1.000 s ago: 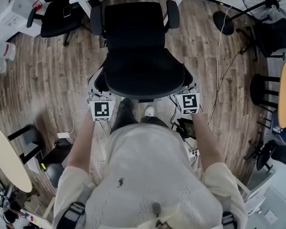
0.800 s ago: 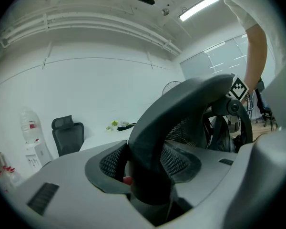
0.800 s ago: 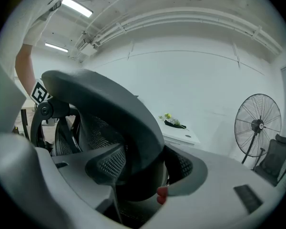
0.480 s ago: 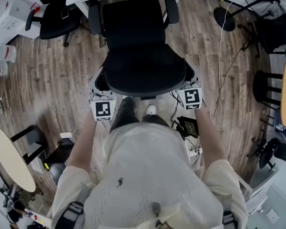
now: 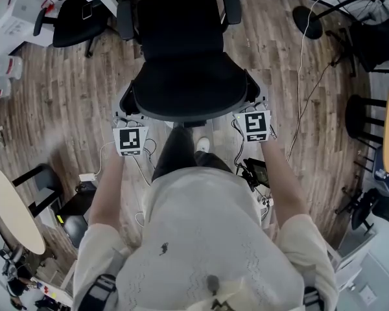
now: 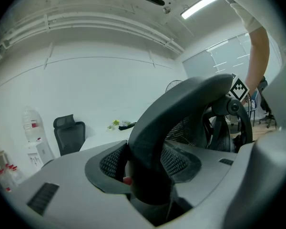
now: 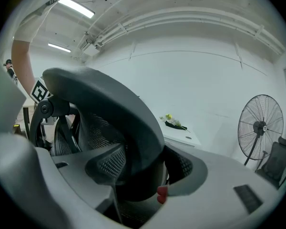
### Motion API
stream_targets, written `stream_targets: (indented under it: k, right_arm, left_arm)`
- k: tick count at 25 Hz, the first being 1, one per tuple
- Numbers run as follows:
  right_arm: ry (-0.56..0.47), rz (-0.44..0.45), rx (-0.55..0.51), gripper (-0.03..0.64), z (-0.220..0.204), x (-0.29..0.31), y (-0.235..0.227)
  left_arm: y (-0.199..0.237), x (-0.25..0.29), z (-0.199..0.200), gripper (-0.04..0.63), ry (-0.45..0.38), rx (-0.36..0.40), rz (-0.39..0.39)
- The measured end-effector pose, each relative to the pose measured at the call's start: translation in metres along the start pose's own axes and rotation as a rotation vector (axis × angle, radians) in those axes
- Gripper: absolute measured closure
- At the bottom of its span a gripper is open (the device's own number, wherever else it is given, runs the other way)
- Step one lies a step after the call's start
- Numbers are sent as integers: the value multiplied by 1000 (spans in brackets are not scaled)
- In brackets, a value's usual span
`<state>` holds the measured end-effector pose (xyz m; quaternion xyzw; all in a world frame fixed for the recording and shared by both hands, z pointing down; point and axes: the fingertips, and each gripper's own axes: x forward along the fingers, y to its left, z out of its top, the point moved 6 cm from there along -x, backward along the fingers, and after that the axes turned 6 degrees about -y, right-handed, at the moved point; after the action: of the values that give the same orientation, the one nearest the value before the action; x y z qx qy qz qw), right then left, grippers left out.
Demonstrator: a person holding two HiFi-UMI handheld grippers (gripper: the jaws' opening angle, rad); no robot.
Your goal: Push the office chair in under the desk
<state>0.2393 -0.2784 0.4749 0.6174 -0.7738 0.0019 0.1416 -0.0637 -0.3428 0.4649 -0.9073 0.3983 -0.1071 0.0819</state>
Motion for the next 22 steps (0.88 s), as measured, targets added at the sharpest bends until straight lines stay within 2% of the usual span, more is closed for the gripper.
stream_targets:
  k: [8, 22]
  right_arm:
    - [-3, 2, -1, 353, -4, -4, -13]
    - [-8, 14, -6, 353, -1, 34, -34]
  left_arm:
    - [-12, 8, 3, 368, 3, 21, 13]
    - [6, 43, 2, 370, -3, 9, 21]
